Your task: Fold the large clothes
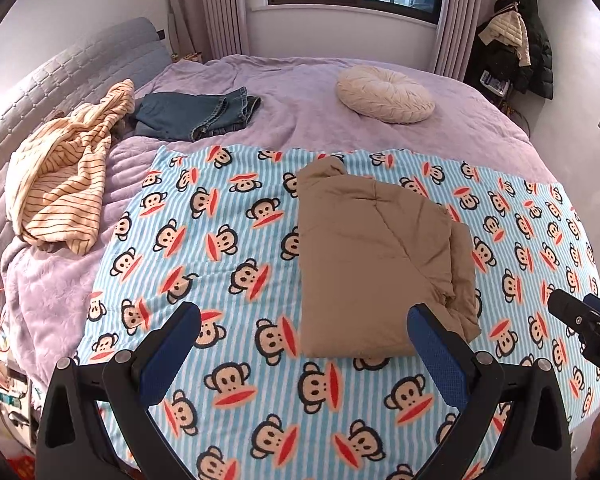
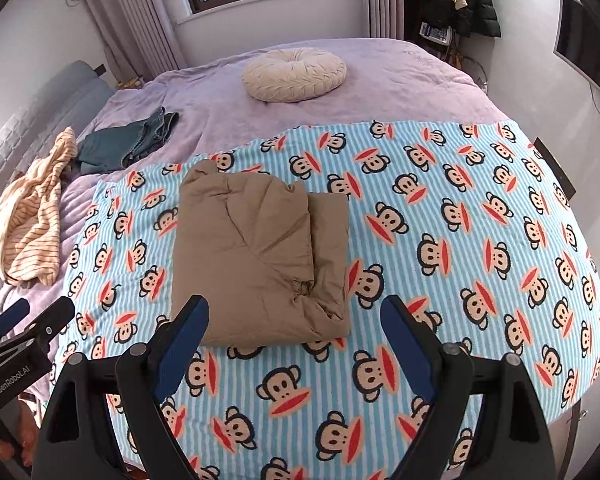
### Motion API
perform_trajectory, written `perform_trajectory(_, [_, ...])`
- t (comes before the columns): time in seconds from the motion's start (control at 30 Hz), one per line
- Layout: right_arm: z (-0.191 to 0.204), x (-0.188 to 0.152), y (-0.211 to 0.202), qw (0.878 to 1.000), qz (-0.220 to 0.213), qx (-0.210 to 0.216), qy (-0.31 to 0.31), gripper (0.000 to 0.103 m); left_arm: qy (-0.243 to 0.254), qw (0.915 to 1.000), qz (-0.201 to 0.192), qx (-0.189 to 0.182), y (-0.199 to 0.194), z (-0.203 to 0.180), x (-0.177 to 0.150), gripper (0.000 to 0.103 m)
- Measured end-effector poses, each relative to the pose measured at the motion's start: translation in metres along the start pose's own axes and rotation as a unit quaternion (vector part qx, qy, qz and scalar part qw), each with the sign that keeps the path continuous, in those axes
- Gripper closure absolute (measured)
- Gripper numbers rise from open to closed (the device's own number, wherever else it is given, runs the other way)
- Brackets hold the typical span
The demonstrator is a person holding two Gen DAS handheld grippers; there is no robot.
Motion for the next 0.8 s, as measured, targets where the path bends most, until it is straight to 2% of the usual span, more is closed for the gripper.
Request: perform_trajectory(0.8, [-0.0002,-0.0006,-0.0006,1.000,0.000,0.000,0.002,0.013,-0.004,1.0000,0.001,0.002,-0.0025,-0.0011,-0.0019,0.000])
Point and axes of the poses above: each gripper's, at about its wrist camera, not at the fingertips, and y roughly the way its jaws point, z to its left, x to its top, the point moved 5 cm from there along y, roughly the way its jaws point, and after that the axes turned 1 degree about -z, right-handed, at the moved point
